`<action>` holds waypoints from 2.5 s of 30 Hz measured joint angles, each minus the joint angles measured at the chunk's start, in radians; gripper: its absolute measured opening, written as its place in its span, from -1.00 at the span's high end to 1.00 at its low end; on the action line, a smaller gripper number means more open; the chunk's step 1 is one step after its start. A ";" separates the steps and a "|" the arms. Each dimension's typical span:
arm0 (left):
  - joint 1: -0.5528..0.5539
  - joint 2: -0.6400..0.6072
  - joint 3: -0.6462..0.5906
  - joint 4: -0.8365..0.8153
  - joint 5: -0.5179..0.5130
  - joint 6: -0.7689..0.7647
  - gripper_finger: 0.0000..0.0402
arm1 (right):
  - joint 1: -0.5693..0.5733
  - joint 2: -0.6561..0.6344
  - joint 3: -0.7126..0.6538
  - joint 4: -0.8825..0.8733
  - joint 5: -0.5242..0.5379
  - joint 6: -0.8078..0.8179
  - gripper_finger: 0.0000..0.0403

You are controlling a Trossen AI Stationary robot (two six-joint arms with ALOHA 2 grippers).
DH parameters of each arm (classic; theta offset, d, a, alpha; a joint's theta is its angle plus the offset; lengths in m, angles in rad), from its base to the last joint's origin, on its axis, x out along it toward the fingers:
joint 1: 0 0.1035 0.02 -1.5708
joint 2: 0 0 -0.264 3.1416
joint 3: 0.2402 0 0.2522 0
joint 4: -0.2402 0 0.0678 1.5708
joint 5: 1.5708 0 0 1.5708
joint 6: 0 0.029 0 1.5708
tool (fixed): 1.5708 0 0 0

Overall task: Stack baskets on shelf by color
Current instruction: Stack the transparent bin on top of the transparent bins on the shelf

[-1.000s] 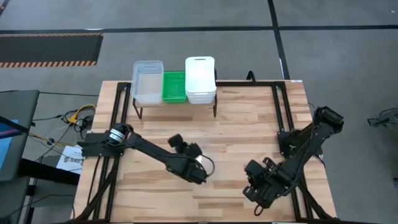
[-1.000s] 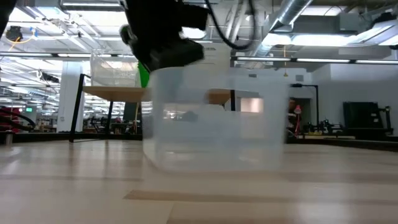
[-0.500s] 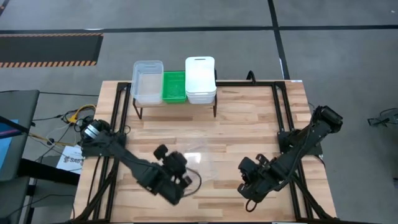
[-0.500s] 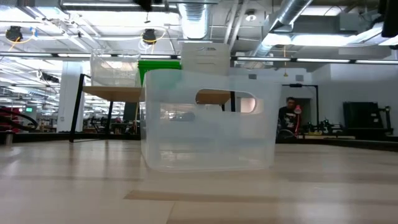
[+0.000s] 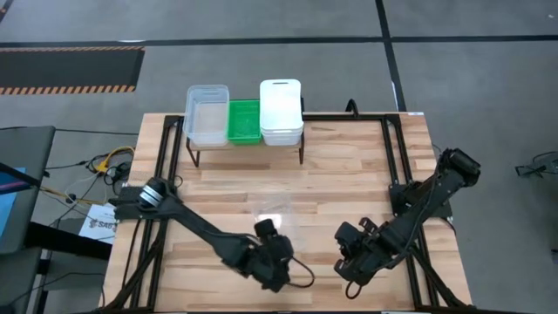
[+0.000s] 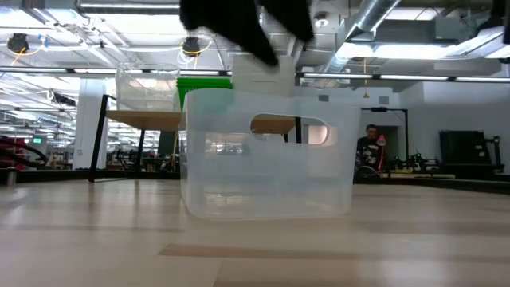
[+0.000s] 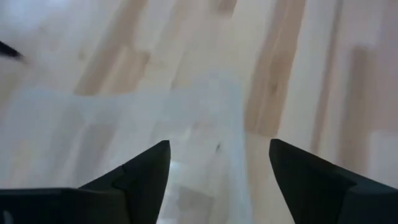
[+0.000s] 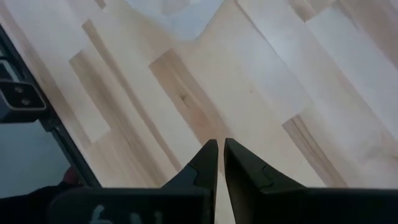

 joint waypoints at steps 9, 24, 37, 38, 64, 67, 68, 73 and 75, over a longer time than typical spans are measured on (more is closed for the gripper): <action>0.034 0.148 0.000 0.011 0.147 0.057 -0.29 | 0.042 0.000 0.000 -0.002 0.002 0.028 0.74; 0.046 0.185 0.003 -0.015 0.240 0.029 0.93 | 0.047 0.000 0.000 -0.006 0.006 0.055 0.74; -0.012 -0.001 0.142 -0.274 0.273 -0.035 0.99 | 0.053 0.000 0.000 0.034 0.009 0.052 0.74; -0.019 -0.023 0.139 -0.292 0.265 -0.053 0.99 | 0.053 0.000 0.000 0.036 0.010 0.049 0.74; -0.209 -0.482 0.141 -0.316 -0.399 0.028 0.97 | -0.010 0.000 0.000 0.107 0.087 -0.028 0.74; -0.204 -0.522 0.141 -0.317 -0.501 0.108 0.94 | -0.047 0.000 0.000 0.107 0.087 -0.094 0.74; -0.199 -0.534 0.141 -0.317 -0.532 0.133 0.94 | -0.064 0.000 0.000 0.107 0.087 -0.114 0.74; -0.144 -0.618 0.141 -0.319 -0.584 0.281 0.98 | -0.170 0.000 0.000 0.127 0.087 -0.257 0.74; -0.112 -0.656 0.142 -0.320 -0.595 0.321 0.99 | -0.215 0.000 0.000 0.137 0.086 -0.320 0.74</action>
